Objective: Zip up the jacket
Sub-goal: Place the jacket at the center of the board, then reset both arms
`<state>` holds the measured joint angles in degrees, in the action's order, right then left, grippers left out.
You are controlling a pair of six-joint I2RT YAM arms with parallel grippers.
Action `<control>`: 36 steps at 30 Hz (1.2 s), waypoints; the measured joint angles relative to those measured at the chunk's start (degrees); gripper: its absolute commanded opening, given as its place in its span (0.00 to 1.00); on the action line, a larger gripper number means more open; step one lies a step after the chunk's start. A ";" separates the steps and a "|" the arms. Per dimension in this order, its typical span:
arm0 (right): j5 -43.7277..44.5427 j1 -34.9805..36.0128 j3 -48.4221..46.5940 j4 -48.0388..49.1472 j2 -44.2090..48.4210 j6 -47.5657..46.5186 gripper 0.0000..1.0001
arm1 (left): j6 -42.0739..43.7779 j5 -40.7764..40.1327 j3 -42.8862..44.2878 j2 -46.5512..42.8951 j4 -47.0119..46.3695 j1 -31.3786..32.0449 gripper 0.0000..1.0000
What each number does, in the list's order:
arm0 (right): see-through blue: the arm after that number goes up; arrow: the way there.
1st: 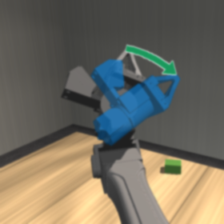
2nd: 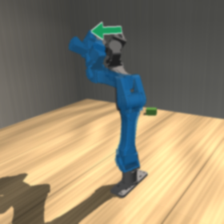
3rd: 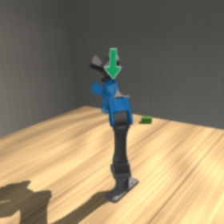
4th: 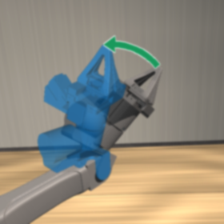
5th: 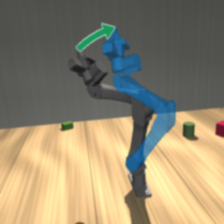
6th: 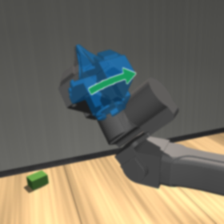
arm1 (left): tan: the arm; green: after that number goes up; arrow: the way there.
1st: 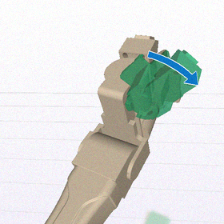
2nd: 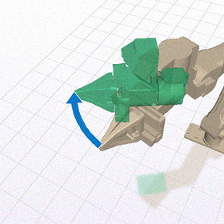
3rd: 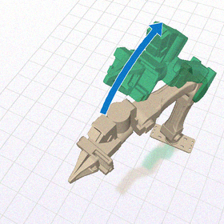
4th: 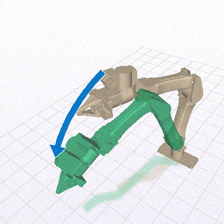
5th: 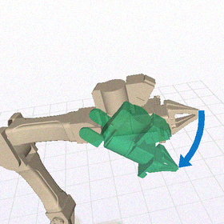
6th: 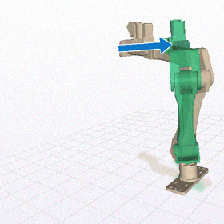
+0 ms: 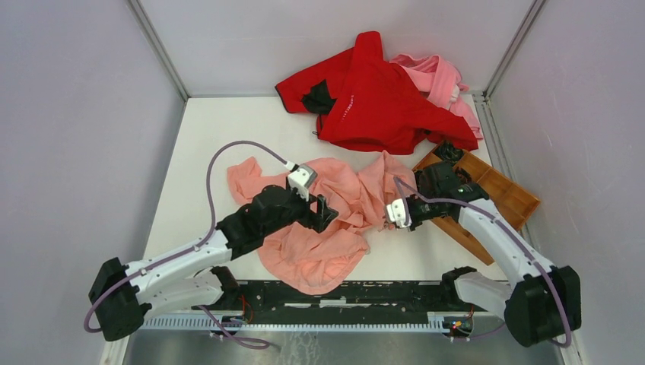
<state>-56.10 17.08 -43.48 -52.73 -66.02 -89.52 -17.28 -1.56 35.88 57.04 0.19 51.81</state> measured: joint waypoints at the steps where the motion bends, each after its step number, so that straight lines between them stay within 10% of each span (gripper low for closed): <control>1: 2.32 -0.24 -0.13 3.23 2.08 3.58 0.37 | -0.37 -0.35 -0.96 -1.36 -0.98 0.00 0.94; 5: 6.95 -3.50 -5.29 9.60 3.67 15.96 0.65 | -2.56 -1.81 -3.61 -6.34 -4.42 0.00 0.96; 15: 0.20 -14.23 -6.32 32.96 4.15 46.69 0.74 | -4.76 -0.92 -3.91 -5.09 -6.86 0.00 0.96; 19: -2.47 -17.55 0.96 40.00 4.46 56.17 0.97 | -4.74 -0.90 -0.50 -0.87 -2.99 0.00 0.96; 24: 0.63 -22.29 1.97 42.36 3.80 67.69 0.98 | -4.76 -2.99 6.71 2.73 4.52 -0.02 0.99; 36: 16.76 -35.43 -29.07 35.69 1.57 80.02 0.98 | -2.93 -4.24 44.46 8.52 12.22 -2.82 1.00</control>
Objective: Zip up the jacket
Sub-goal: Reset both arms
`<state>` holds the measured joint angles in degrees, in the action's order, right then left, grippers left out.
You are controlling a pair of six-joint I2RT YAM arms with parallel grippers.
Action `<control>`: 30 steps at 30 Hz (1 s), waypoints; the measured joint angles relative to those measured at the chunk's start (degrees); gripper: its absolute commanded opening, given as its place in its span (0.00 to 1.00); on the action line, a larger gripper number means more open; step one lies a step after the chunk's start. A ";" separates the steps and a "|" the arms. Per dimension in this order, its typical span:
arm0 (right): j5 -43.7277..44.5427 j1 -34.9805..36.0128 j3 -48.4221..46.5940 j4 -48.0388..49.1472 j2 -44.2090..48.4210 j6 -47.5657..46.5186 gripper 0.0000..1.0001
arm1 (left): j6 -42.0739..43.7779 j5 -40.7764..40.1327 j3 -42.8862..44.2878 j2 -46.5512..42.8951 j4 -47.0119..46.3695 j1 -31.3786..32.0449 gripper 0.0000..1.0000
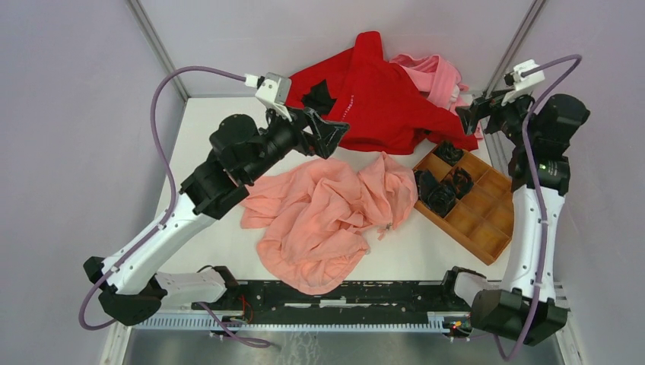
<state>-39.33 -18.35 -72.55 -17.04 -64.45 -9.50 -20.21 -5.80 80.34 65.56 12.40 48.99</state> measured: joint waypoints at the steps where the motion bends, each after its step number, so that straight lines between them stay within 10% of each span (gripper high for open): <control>1: 1.01 0.02 -1.31 -0.15 0.83 0.87 0.98 | -0.04 0.52 1.18 0.09 0.20 -0.02 1.00; 30: 10.56 0.11 -9.79 -6.32 7.02 5.68 0.98 | -1.99 6.47 -5.16 -5.38 3.04 -0.07 1.00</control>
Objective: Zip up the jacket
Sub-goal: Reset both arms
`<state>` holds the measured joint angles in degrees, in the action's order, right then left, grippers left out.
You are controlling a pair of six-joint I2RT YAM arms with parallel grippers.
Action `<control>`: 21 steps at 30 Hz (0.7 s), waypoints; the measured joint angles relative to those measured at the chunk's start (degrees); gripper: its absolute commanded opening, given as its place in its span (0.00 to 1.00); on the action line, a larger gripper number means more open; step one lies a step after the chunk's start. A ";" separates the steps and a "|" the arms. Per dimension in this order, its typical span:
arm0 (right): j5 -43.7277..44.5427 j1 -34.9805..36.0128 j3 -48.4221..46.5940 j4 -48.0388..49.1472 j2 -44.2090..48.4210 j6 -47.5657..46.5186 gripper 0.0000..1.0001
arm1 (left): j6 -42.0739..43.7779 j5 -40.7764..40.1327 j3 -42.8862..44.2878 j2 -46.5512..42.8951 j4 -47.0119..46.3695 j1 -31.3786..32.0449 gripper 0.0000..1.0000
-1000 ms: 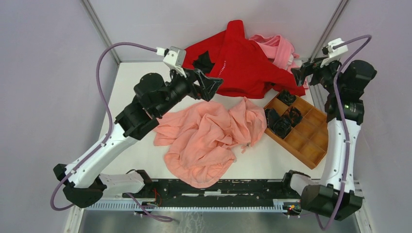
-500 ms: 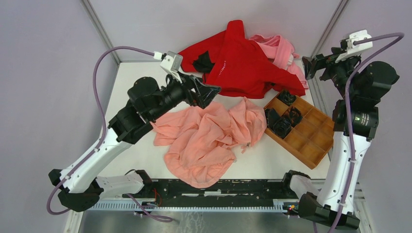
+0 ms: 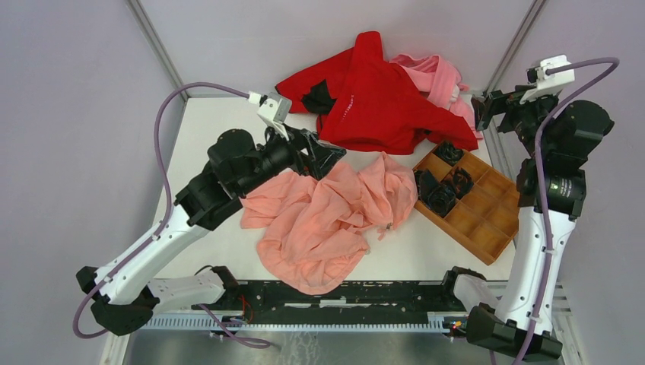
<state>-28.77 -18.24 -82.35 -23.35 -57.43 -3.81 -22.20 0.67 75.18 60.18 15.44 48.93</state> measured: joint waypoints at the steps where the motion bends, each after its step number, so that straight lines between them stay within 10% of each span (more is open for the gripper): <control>1: 0.33 -0.04 0.37 -0.07 0.07 -0.07 0.98 | 0.00 0.02 -0.42 -0.02 -0.13 0.00 1.00; 21: 1.44 -1.33 4.04 0.15 1.01 -0.04 0.98 | 0.68 -0.17 -1.42 0.07 -0.66 0.00 1.00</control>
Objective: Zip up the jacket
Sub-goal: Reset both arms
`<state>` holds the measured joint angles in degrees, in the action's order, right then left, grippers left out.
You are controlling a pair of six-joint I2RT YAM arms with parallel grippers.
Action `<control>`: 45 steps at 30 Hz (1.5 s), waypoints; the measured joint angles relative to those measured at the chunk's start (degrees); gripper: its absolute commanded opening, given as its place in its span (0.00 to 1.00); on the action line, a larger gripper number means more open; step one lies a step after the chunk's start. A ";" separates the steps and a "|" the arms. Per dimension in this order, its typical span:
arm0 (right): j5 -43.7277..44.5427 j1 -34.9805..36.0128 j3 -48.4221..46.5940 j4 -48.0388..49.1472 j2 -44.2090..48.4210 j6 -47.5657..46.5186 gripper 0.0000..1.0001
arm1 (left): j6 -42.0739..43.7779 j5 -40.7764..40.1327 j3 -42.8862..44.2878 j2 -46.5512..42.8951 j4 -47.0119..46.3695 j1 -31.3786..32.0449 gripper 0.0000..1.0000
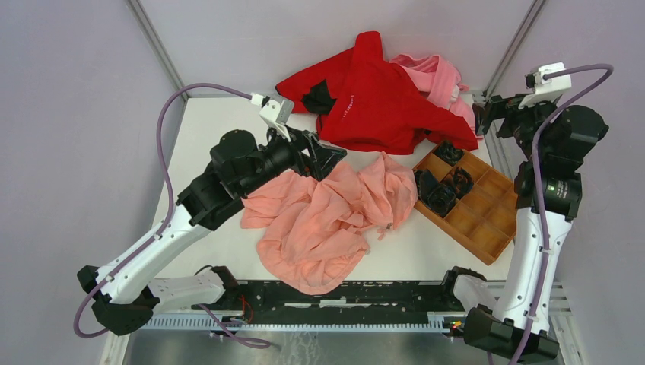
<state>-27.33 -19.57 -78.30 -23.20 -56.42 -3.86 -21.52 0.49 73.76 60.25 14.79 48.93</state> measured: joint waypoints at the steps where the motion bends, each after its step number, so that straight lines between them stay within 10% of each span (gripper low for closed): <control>1: 0.00 0.00 0.20 0.00 0.04 0.00 0.98 | 0.00 0.00 0.00 0.00 0.00 0.00 1.00; 45: -0.83 0.00 2.95 2.16 1.22 2.14 0.98 | -0.07 -0.13 -1.05 0.00 0.07 -0.04 1.00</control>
<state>-28.16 -19.57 -75.35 -21.04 -55.20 -1.72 -21.58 0.36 72.71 60.25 14.85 48.88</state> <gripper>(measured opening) 0.979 0.994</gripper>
